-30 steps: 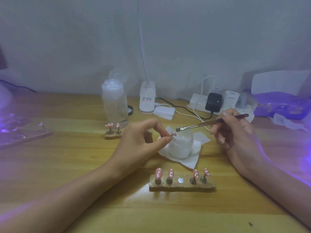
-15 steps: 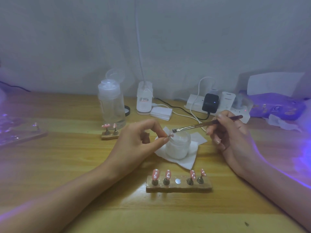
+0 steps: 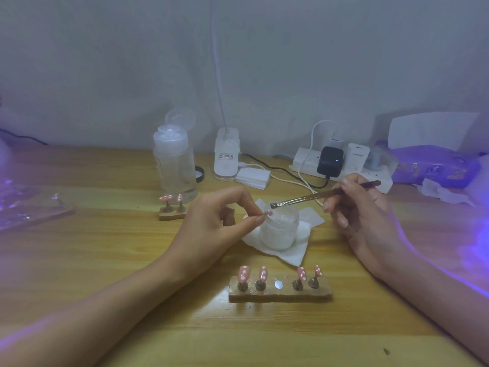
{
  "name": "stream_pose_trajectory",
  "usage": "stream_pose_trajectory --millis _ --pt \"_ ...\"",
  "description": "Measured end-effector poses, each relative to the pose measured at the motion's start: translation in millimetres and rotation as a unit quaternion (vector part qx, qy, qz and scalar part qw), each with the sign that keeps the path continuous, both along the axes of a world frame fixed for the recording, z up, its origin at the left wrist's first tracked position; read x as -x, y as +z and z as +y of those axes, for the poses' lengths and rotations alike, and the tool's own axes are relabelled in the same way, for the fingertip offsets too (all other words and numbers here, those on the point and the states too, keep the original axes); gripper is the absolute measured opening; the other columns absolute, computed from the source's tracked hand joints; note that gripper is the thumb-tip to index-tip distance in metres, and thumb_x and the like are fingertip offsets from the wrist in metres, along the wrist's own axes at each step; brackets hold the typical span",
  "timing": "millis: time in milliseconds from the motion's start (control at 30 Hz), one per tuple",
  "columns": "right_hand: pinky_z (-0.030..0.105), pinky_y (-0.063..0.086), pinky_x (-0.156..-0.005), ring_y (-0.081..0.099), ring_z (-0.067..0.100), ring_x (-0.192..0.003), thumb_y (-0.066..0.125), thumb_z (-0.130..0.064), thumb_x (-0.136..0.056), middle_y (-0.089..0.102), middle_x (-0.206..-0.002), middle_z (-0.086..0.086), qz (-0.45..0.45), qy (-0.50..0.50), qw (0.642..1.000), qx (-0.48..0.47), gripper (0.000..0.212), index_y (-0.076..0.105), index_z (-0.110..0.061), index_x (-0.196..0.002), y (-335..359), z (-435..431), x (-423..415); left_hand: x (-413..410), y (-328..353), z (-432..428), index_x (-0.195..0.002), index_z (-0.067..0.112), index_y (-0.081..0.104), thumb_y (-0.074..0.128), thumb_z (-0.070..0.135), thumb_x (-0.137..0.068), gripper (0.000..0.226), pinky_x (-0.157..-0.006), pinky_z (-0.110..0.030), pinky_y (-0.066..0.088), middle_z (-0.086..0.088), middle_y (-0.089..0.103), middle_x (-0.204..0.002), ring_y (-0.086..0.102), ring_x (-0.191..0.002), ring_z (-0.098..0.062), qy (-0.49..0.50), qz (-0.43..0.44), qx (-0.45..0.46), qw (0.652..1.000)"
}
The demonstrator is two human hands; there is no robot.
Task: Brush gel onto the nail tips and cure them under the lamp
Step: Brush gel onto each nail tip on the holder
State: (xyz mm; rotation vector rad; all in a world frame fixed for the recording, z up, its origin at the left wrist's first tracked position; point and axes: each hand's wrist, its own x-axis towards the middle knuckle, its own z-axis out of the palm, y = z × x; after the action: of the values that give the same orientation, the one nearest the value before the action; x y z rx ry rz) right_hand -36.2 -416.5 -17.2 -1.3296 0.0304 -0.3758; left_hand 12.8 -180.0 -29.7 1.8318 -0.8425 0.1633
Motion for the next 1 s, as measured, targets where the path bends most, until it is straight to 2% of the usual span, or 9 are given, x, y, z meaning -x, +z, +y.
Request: stream_pose_trajectory --millis 67,200,333,433,567,667,767,900,1000 --pt "0.017 0.027 -0.040 0.042 0.010 -0.042 0.056 -0.033 -0.089 0.066 -0.062 0.006 0.002 0.017 1.000 0.018 0.019 0.053 -0.023 -0.073 -0.2 0.5 0.1 0.3 0.5 0.1 -0.079 0.019 0.069 0.077 0.017 -0.085 0.010 -0.052 -0.012 0.034 0.013 0.069 -0.085 0.039 -0.047 -0.004 0.000 0.001 0.002 1.000" --pt "0.016 0.030 -0.038 0.041 0.010 -0.040 0.051 -0.021 -0.098 0.064 -0.059 0.006 0.004 -0.005 1.000 -0.007 0.031 0.057 -0.026 -0.067 0.1 -0.4 -0.8 1.1 1.4 0.2 -0.080 0.019 0.070 0.077 0.017 -0.085 0.009 -0.051 -0.013 0.035 0.013 0.068 -0.084 0.040 -0.048 -0.005 0.002 -0.002 0.003 1.000" --pt "0.016 0.030 -0.037 0.044 0.010 -0.041 0.056 -0.033 -0.089 0.066 -0.062 0.006 -0.006 0.019 1.000 0.023 0.026 0.059 -0.031 -0.063 1.8 2.0 -0.2 1.0 1.6 0.0 -0.080 0.020 0.070 0.077 0.019 -0.084 0.008 -0.051 -0.012 0.036 0.017 0.067 -0.082 0.040 -0.048 -0.003 0.003 -0.005 0.002 1.000" --pt "0.016 0.030 -0.037 0.043 0.009 -0.040 0.052 -0.023 -0.097 0.064 -0.059 0.006 0.002 -0.009 1.000 0.001 0.038 0.061 -0.030 -0.061 0.3 -0.4 -0.7 1.4 1.7 0.1 -0.080 0.020 0.070 0.077 0.019 -0.084 0.008 -0.052 -0.010 0.035 0.020 0.066 -0.079 0.041 -0.048 -0.004 0.006 -0.008 -0.002 1.000" --pt "0.017 0.032 -0.038 0.044 0.011 -0.041 0.056 -0.032 -0.090 0.066 -0.062 0.007 -0.017 0.014 0.999 0.025 0.019 0.057 -0.024 -0.072 0.1 0.8 0.6 1.9 2.2 0.3 -0.081 0.020 0.070 0.077 0.018 -0.084 0.008 -0.052 -0.011 0.035 0.021 0.066 -0.079 0.039 -0.047 -0.003 0.004 -0.006 -0.003 1.000" --pt "0.017 0.031 -0.038 0.042 0.010 -0.040 0.050 -0.020 -0.100 0.065 -0.059 0.007 -0.004 -0.012 1.000 0.010 0.024 0.051 -0.019 -0.076 -1.4 -1.5 -1.3 2.5 2.2 0.4 -0.081 0.019 0.070 0.077 0.018 -0.084 0.007 -0.052 -0.013 0.036 0.016 0.067 -0.084 0.040 -0.048 -0.007 0.007 -0.014 -0.005 1.000" --pt "0.017 0.031 -0.038 0.042 0.010 -0.040 0.052 -0.025 -0.097 0.065 -0.060 0.005 -0.012 -0.002 1.000 0.005 0.025 0.053 -0.023 -0.072 -0.2 -1.0 -0.7 2.5 1.8 -0.1 -0.080 0.018 0.070 0.077 0.018 -0.084 0.008 -0.053 -0.014 0.037 0.013 0.068 -0.087 0.042 -0.049 -0.017 0.011 -0.014 -0.003 1.000" --pt "0.017 0.031 -0.039 0.043 0.011 -0.041 0.052 -0.024 -0.098 0.065 -0.061 0.007 -0.003 -0.001 1.000 0.021 0.022 0.052 -0.019 -0.076 -1.8 -1.8 -1.2 1.8 1.6 -0.1 -0.079 0.022 0.069 0.077 0.018 -0.084 0.010 -0.054 -0.011 0.037 0.016 0.067 -0.085 0.042 -0.049 -0.005 0.009 -0.010 -0.003 1.000" --pt "0.017 0.031 -0.040 0.042 0.010 -0.041 0.051 -0.022 -0.099 0.065 -0.061 0.006 -0.006 -0.006 1.000 -0.001 0.022 0.051 -0.018 -0.077 -0.5 -3.1 -1.1 1.0 2.0 0.0 -0.080 0.023 0.069 0.077 0.020 -0.084 0.009 -0.055 -0.011 0.038 0.014 0.068 -0.088 0.043 -0.050 -0.005 0.008 -0.012 -0.003 1.000"
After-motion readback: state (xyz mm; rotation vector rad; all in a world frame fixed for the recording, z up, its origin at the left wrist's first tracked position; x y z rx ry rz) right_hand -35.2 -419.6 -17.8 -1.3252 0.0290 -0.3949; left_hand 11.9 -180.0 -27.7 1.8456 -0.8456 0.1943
